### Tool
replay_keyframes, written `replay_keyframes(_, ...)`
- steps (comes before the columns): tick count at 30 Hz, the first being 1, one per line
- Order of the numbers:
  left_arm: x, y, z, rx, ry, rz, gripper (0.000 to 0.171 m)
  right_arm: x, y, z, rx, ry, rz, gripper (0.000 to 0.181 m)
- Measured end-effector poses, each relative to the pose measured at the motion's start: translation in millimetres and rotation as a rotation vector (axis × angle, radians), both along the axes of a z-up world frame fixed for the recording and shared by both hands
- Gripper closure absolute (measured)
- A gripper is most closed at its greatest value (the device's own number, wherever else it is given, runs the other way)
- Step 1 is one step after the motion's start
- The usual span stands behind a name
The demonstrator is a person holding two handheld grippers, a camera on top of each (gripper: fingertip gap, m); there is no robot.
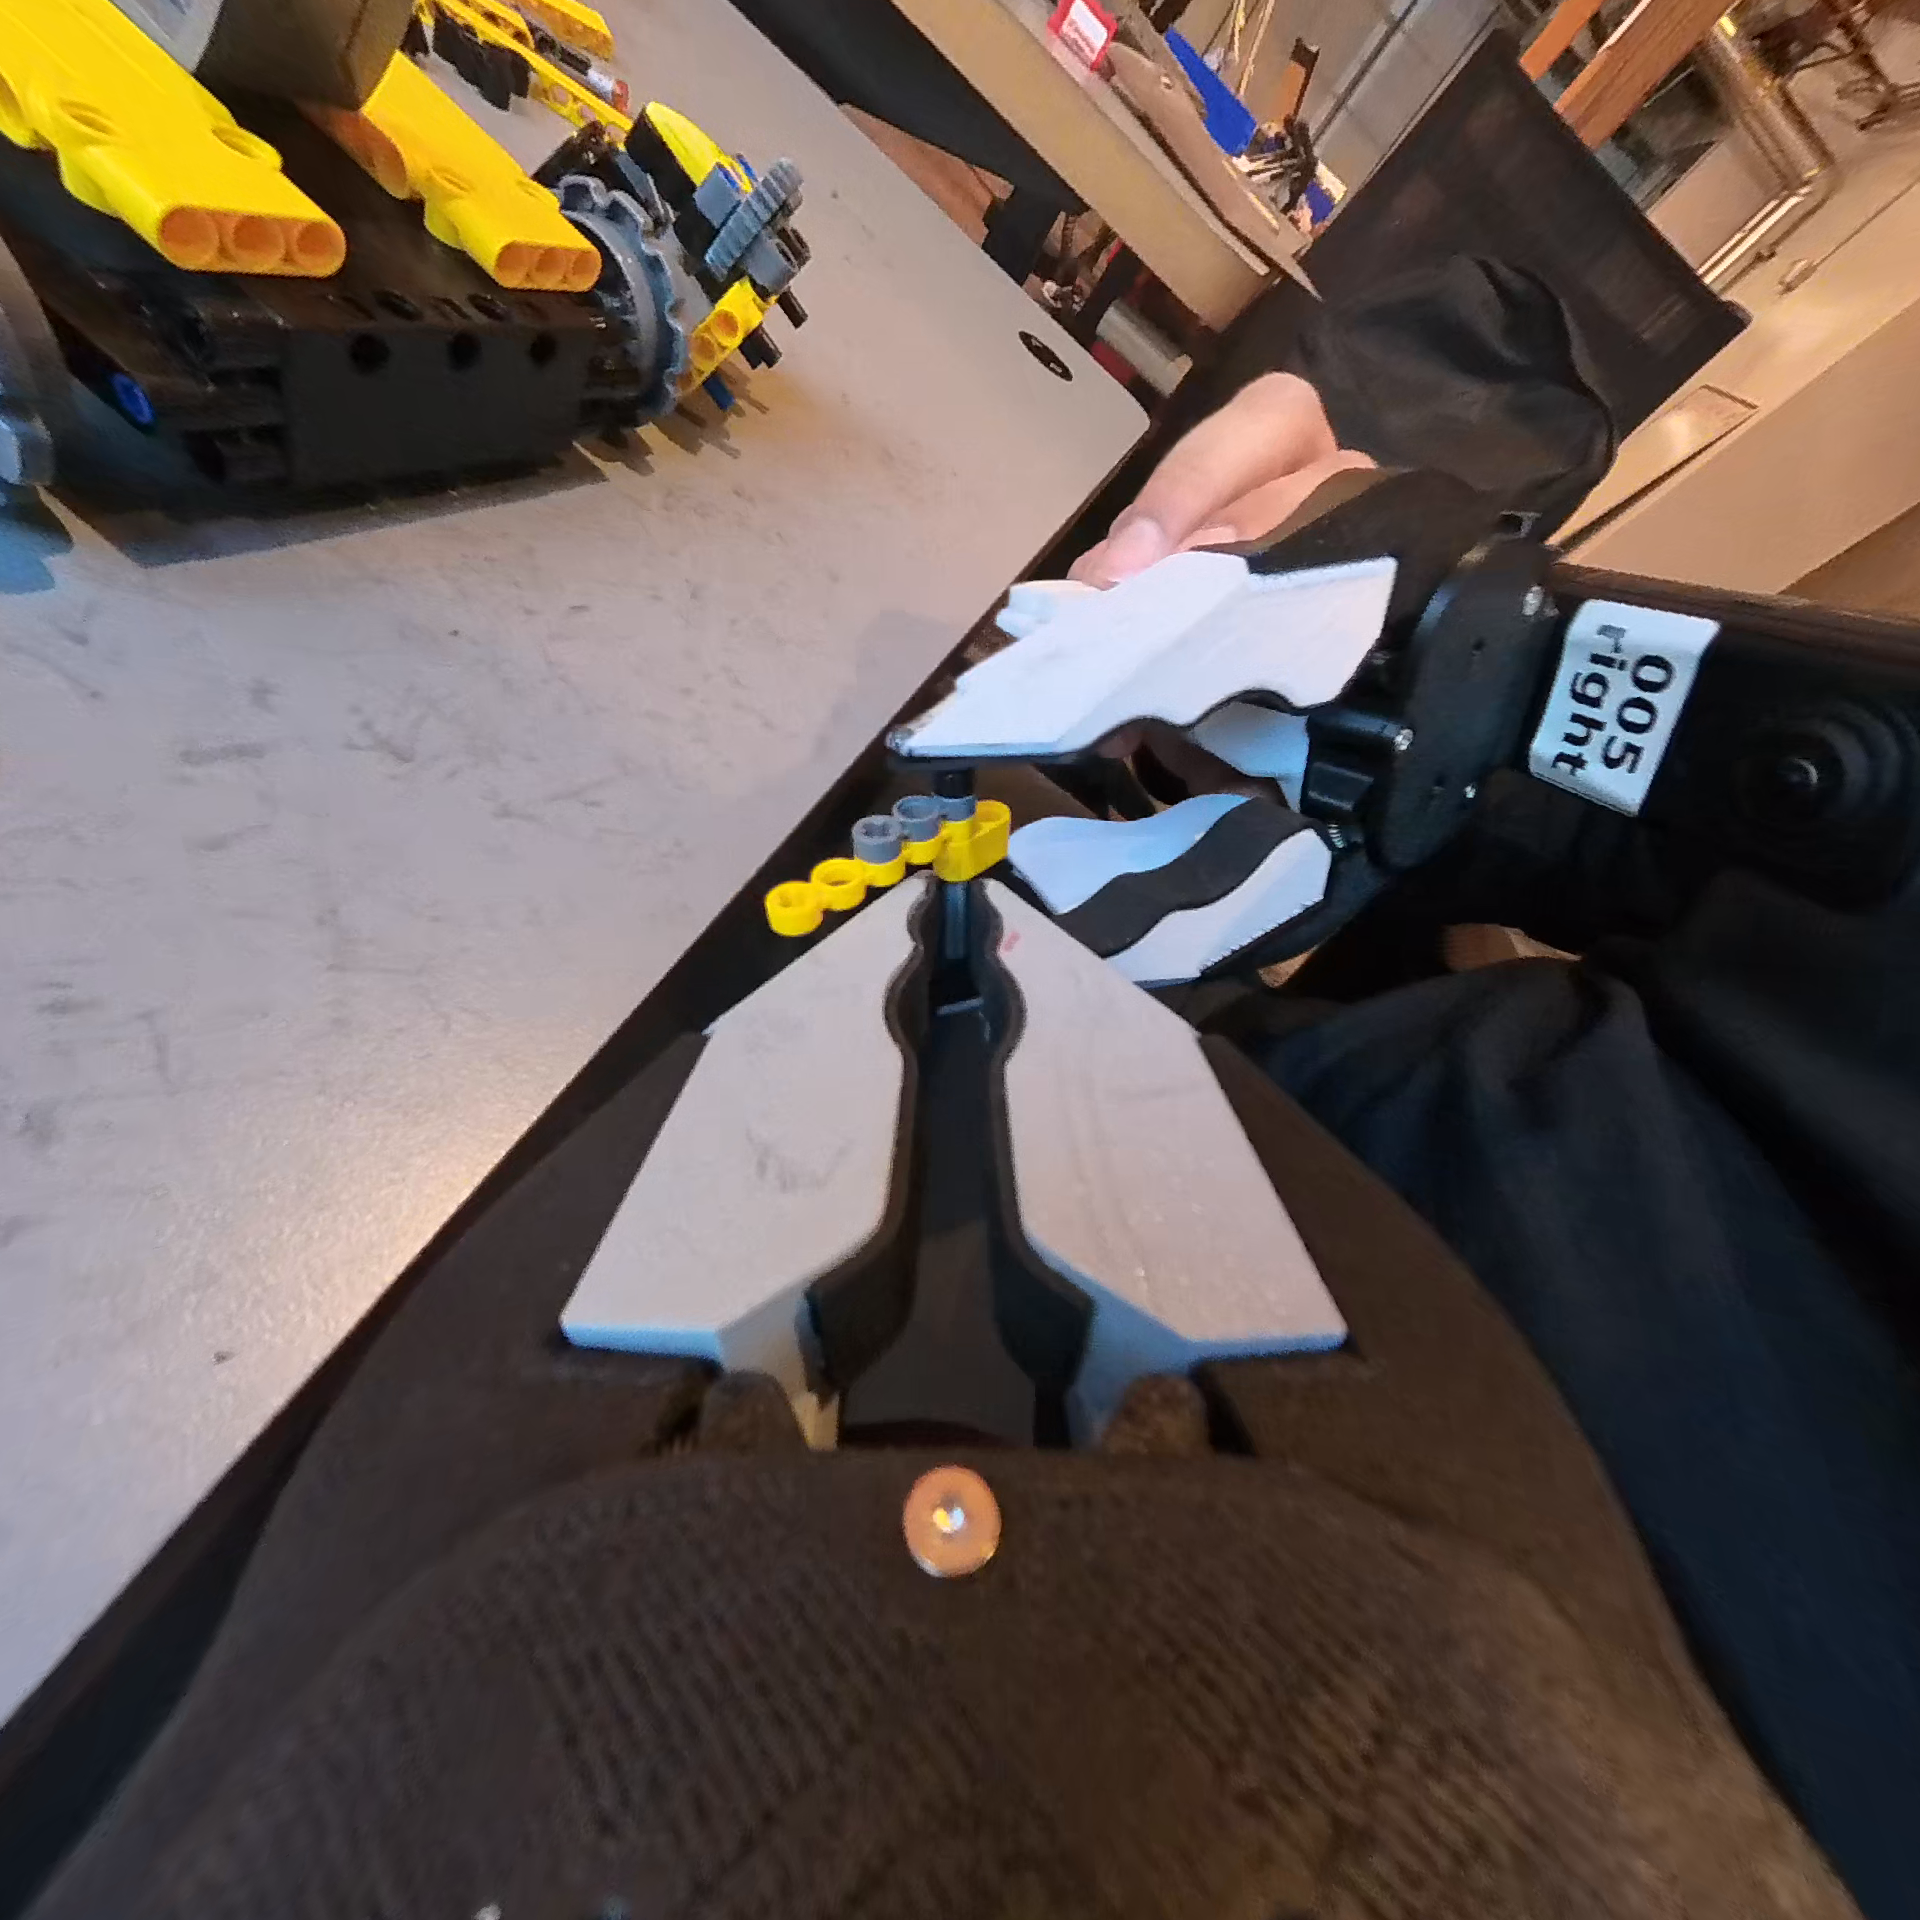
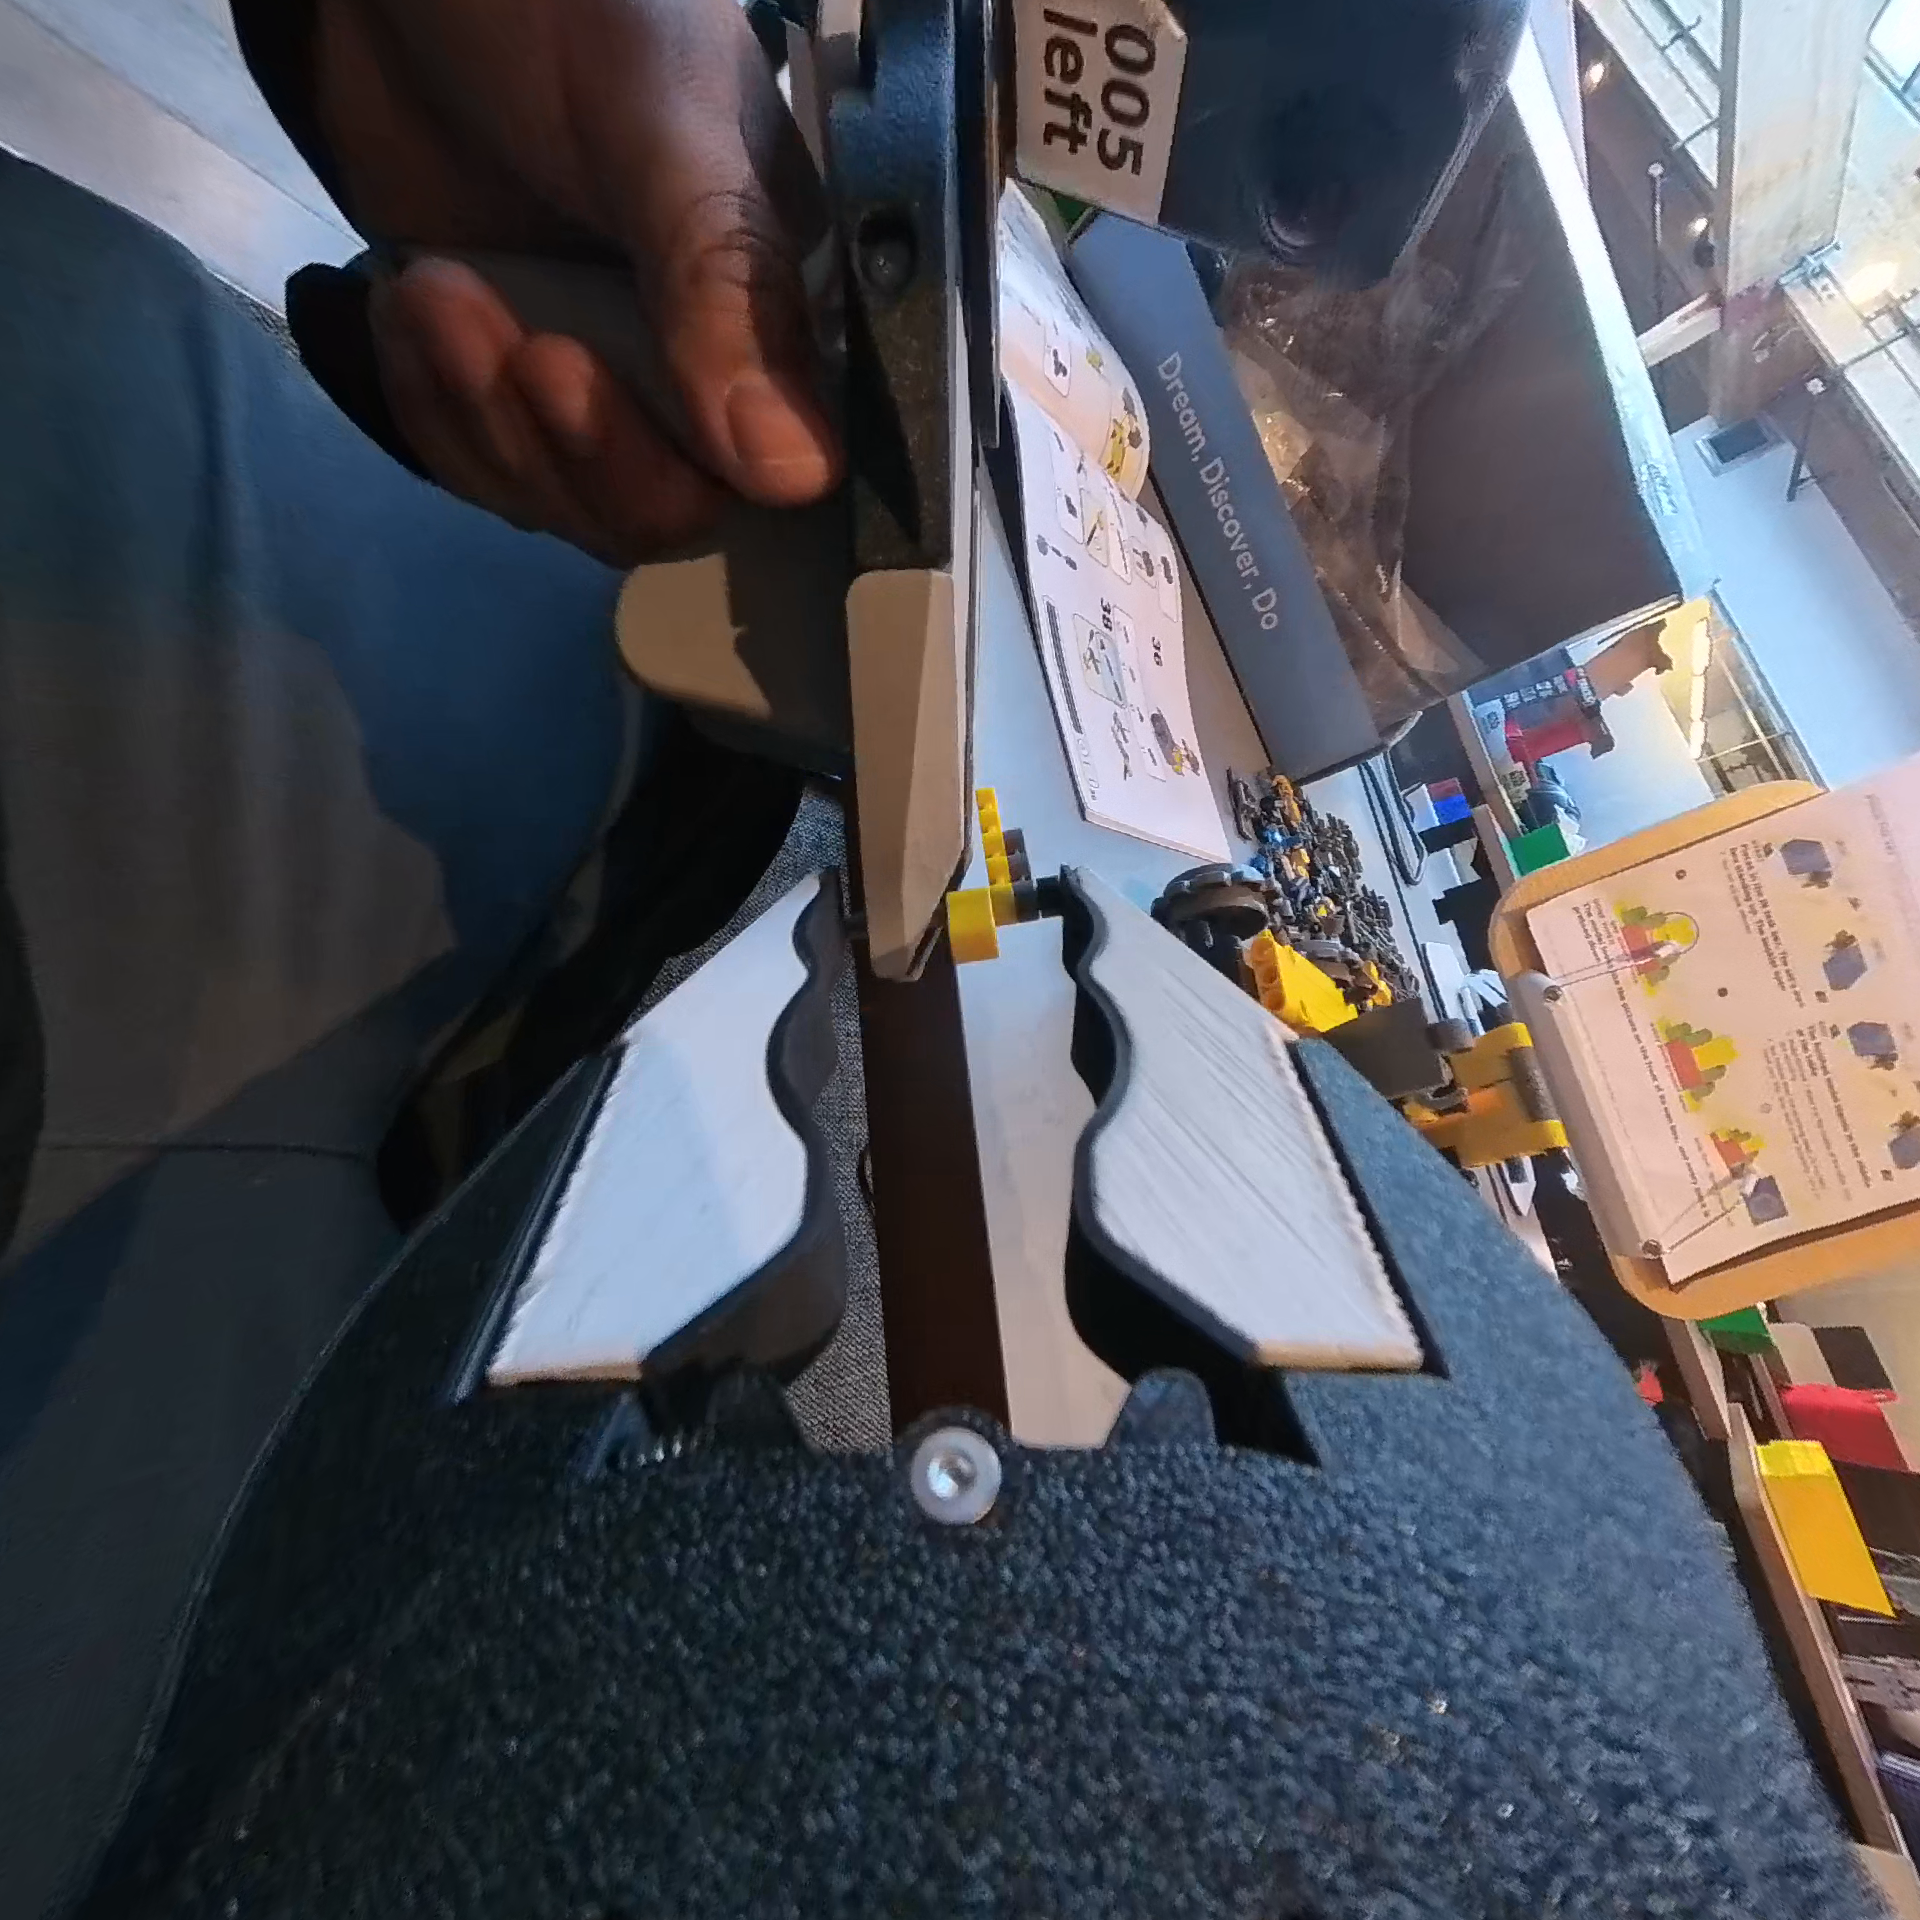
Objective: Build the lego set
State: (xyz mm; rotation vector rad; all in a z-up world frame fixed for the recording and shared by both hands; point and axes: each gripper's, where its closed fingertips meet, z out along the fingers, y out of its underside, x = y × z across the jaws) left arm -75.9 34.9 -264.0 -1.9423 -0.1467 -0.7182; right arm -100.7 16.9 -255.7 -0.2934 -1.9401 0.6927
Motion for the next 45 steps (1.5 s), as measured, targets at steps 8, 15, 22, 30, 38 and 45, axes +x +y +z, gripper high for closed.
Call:
replay_keyframes(8,-3.1,-2.2,12.1,0.048,-0.066,0.000,0.130,2.6,7.8,6.8,-0.055,-0.018,-0.013,0.156)
replay_keyframes(15,-1.7,2.0,35.4,0.167,-0.102,0.065,0.171,10.3,14.7,6.7,-0.218,-0.085,-0.014,0.160)
replay_keyframes(22,-15.1,-3.1,20.9,0.125,-0.003,0.074,0.171,0.2,29.2,-5.2,-0.145,-0.094,-0.063,0.175)
replay_keyframes(30,-30.1,-9.7,23.7,0.131,-0.015,0.106,0.171,4.7,46.5,25.6,-0.298,-0.054,-0.097,0.181)
replay_keyframes(38,-18.4,-9.6,15.7,0.097,0.040,0.066,0.171,15.7,135.6,67.3,-0.612,-0.041,-0.282,0.181)
replay_keyframes(45,-12.1,-7.4,13.6,0.083,0.010,0.036,0.171,44.6,225.0,25.2,-0.850,-0.644,-0.436,0.181)
